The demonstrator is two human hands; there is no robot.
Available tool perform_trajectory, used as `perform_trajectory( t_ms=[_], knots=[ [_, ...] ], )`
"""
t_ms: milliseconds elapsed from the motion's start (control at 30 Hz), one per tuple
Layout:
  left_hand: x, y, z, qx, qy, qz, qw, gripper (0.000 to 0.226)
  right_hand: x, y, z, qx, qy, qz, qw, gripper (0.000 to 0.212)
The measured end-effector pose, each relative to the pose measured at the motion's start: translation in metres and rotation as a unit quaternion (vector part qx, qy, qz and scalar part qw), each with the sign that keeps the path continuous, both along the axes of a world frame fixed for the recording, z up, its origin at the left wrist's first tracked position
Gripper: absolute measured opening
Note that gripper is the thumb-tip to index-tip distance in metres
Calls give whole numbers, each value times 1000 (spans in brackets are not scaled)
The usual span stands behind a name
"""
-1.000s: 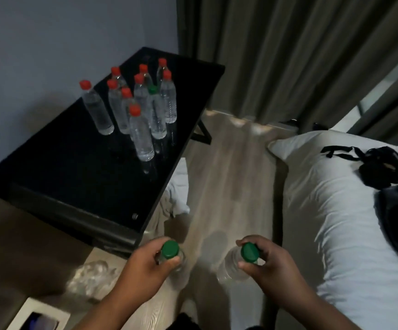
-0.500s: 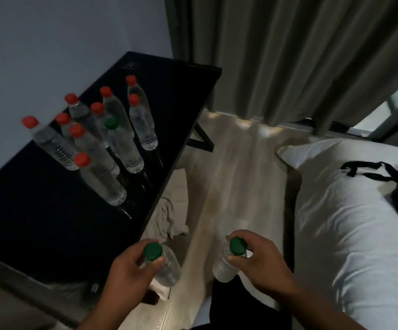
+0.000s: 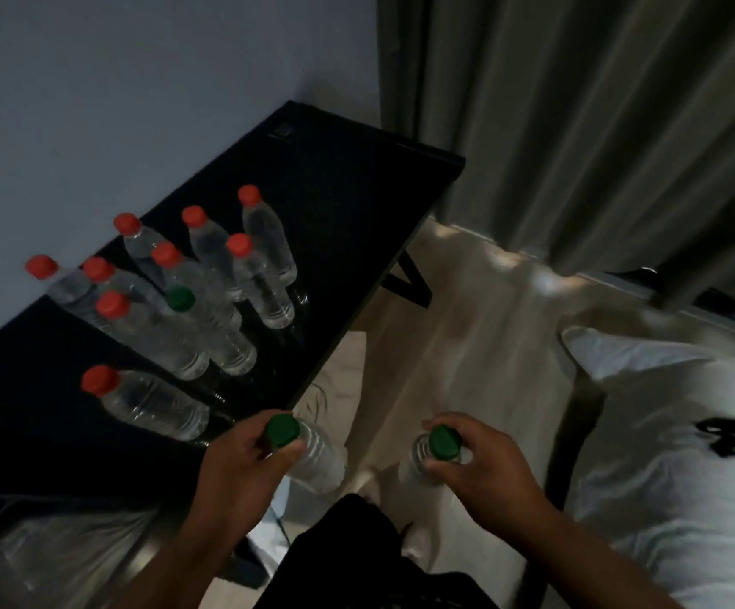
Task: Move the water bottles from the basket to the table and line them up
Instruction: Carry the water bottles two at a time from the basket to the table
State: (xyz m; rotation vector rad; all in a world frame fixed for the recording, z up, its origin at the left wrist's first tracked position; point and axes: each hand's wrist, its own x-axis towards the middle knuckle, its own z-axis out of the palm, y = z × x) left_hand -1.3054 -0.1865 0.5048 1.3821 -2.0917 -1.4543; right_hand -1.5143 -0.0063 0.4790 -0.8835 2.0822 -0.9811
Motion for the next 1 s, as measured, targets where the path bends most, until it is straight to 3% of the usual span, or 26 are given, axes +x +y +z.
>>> perform_trajectory(
  t_ms=[133,300,400,567,767,900,1000],
  knots=[
    [-48,-31,-2,8,-22,-40,999,38,-33,-11,-6,14,-4,-11,1000,37],
    [-114,-73,-19,30,45,-36,998,46,-98,-45,-7,58,-1,4,998,35],
    [-152,-94,-14,32,79,-31,996,54,-143,-70,7,57,42,8,997,51],
    [-192,-139,-3,38,113,18,993,27,-193,-129,23,49,96,21,994,48],
    [-208,-168,10,-56,117,45,991,22,-226,-215,23,17,73,59,995,45],
    [-208,-183,-2,-89,109,114,983,15,-231,-281,23,11,57,151,987,60],
    [-213,-187,-5,-166,84,135,973,11,-236,-328,28,40,22,230,972,49]
  ],
)
